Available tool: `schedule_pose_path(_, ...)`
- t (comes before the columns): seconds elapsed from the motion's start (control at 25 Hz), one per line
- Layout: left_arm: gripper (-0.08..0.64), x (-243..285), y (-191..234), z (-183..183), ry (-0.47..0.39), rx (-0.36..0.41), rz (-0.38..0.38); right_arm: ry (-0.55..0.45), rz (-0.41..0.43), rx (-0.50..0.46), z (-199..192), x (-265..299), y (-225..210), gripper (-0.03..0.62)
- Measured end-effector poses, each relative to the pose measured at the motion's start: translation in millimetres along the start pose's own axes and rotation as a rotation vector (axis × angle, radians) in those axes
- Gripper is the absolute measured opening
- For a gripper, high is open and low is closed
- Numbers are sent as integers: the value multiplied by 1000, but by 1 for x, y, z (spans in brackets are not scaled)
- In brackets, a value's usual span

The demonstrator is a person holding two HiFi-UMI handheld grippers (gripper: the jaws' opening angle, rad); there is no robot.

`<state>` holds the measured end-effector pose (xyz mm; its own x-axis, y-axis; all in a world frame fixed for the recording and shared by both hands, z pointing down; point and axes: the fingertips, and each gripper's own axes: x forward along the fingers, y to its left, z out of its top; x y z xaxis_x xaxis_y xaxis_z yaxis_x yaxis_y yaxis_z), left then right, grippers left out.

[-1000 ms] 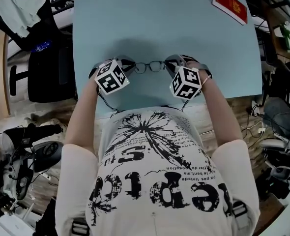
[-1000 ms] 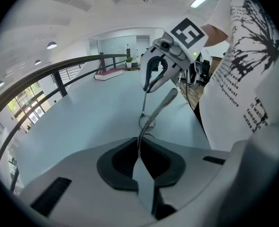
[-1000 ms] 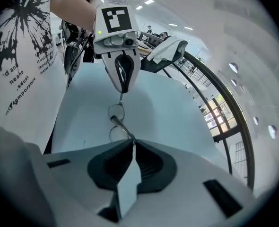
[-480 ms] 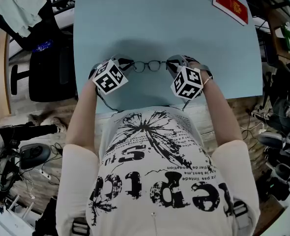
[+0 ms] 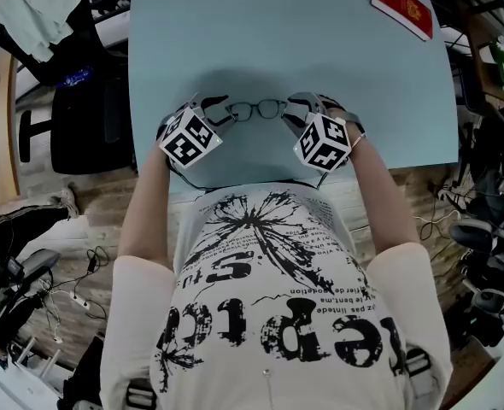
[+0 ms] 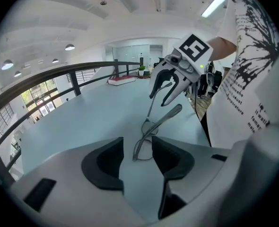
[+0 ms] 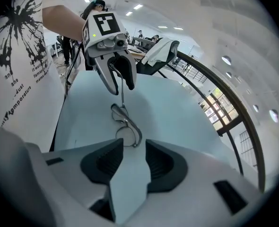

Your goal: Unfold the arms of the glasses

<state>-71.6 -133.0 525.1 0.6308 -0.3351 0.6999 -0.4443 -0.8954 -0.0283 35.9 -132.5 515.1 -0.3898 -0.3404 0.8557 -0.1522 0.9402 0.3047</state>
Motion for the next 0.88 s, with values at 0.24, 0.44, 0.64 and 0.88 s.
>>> schedule_pose_path(0.24,193,-28,-5,7,-77,-26,83,-31,-50,103,-8,-18,0,156)
schedule_pose_path(0.44,192,-75,-13,30,-213,-31,168,-147,-117,207,12,-54,-4,104)
schedule_pose_path(0.64,125,-119,-8,75,-396,-45,286,-296,-184,298,43,-83,-19,48)
schedule_pose_path(0.88,32,-154,-1,125,-554,-19,390,-553,-311,375,84,-127,-51,12)
